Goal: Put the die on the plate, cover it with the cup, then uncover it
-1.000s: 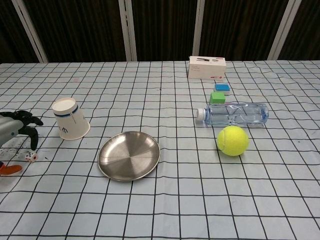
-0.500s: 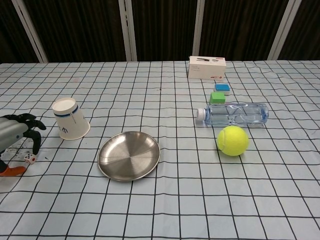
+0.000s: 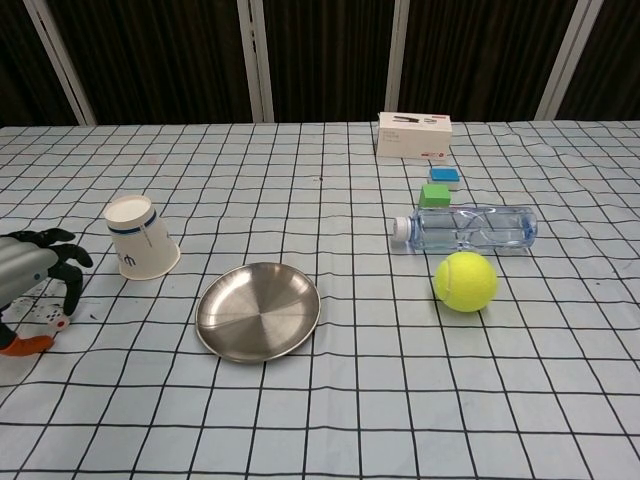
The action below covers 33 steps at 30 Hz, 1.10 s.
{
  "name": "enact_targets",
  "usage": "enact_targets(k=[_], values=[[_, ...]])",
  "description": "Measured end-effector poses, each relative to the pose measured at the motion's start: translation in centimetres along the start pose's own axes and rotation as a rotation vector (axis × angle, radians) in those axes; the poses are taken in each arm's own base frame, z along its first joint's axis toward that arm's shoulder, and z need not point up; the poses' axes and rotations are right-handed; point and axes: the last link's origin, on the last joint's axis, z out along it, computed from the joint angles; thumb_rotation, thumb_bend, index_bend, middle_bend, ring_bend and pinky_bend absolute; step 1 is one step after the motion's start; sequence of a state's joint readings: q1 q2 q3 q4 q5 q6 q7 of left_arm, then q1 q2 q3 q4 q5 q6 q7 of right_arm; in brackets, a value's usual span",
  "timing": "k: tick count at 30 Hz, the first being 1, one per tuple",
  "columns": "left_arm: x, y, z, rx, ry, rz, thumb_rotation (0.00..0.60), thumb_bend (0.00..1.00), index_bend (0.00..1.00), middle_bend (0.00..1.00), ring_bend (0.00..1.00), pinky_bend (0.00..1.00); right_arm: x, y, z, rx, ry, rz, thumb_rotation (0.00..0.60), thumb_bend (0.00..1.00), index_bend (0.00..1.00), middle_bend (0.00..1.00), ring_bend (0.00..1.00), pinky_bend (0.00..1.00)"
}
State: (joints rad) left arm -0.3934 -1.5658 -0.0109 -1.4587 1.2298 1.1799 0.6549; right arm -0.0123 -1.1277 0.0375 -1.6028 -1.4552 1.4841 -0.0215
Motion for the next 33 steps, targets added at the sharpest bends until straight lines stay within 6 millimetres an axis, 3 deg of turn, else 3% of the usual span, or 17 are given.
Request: enact_targets(k=[33], values=[[-0.13, -0.87, -0.83, 0.081, -0.039, 0.037, 0.600, 0.38, 0.49, 0.18, 0.00, 0.10, -0.14, -0.08, 0.05, -0.007, -0.003, -0.005, 0.600, 0.13, 0.12, 0.14, 0.10, 0.03]])
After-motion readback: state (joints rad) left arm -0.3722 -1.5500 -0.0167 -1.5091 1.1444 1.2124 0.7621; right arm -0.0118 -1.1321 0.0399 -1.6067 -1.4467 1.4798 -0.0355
